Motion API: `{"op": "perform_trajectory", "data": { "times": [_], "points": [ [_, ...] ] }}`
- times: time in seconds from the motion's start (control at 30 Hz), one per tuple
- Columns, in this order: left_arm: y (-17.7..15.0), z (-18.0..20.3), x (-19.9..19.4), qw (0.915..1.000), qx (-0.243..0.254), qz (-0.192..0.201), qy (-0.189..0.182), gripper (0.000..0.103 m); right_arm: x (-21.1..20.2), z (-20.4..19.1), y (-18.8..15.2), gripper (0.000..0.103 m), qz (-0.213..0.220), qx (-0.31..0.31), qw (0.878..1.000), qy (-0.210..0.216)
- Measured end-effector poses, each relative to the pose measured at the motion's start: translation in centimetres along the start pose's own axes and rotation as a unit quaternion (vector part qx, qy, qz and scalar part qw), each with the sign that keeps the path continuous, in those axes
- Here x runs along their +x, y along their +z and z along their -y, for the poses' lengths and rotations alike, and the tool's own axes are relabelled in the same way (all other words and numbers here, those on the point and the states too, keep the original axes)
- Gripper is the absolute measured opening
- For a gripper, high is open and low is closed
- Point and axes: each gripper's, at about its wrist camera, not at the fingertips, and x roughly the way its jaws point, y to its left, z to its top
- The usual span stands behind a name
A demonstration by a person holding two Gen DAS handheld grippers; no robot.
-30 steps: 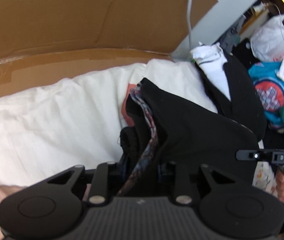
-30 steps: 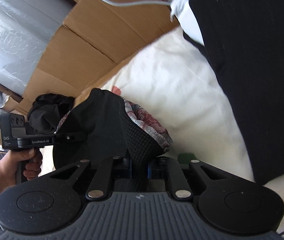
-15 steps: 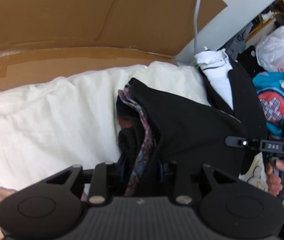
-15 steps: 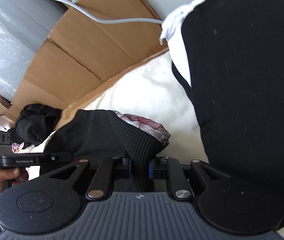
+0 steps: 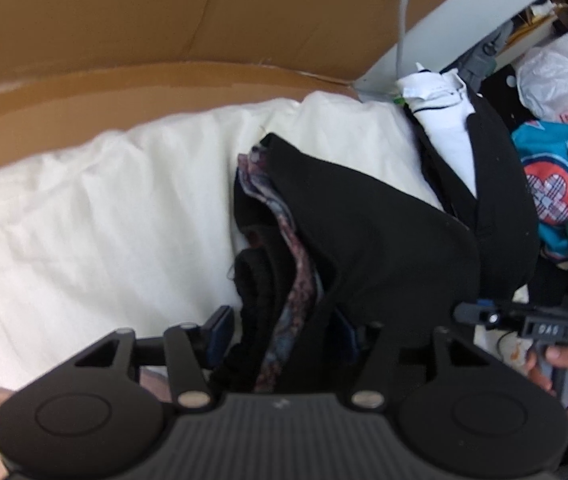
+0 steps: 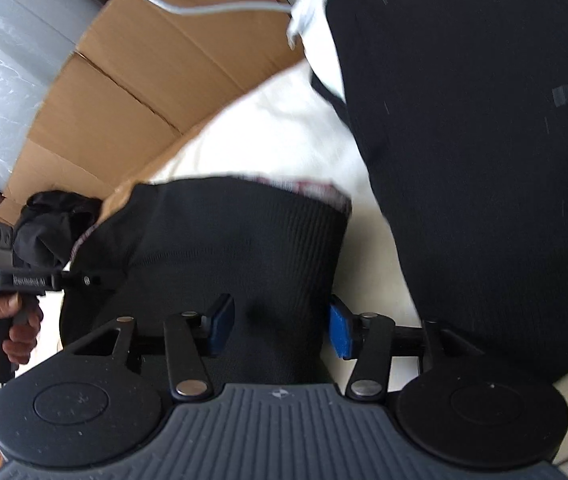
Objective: Fold clothes
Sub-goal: 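Grasp the lined pants edge with the left gripper while the right gripper grasps the pants, then lift the folded black pants with both grippers and carry them toward the bed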
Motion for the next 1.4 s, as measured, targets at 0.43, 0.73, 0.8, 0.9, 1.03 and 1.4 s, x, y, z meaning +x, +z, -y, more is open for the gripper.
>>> {"op": "perform_trajectory", "data": {
  "times": [0.43, 0.73, 0.8, 0.9, 1.03, 1.4],
  "points": [
    [-0.6, 0.6, -1.2, 0.9997, 0.007, 0.024, 0.002, 0.029, 1.0, 0.3, 0.7, 0.019, 0.014, 0.030, 0.999, 0.011],
    [-2.6, 3.2, -6.5, 0.9955, 0.007, 0.094, 0.014, 0.027, -2.5, -3.3, 1.7, 0.012, 0.033, -0.031, 0.998, 0.038],
    [-3.3, 3.7, -8.0, 0.9937, -0.001, 0.112, 0.013, 0.027, -4.0, -4.4, 1.8, 0.012, 0.039, -0.045, 0.997, 0.045],
    [-4.5, 5.1, -10.8, 0.9908, -0.001, 0.134, 0.020, 0.026, -6.3, -6.5, 2.2, 0.011, 0.042, -0.068, 0.995, 0.052],
    [-5.9, 7.1, -15.5, 0.9855, -0.009, 0.169, 0.014, 0.026, -9.6, -9.5, 2.7, 0.011, 0.046, -0.106, 0.991, 0.061],
    [-6.9, 15.6, -29.0, 0.9568, 0.018, 0.290, 0.004, 0.026, -23.0, -18.4, 6.1, 0.011, 0.135, -0.189, 0.969, 0.088]
  ]
}}
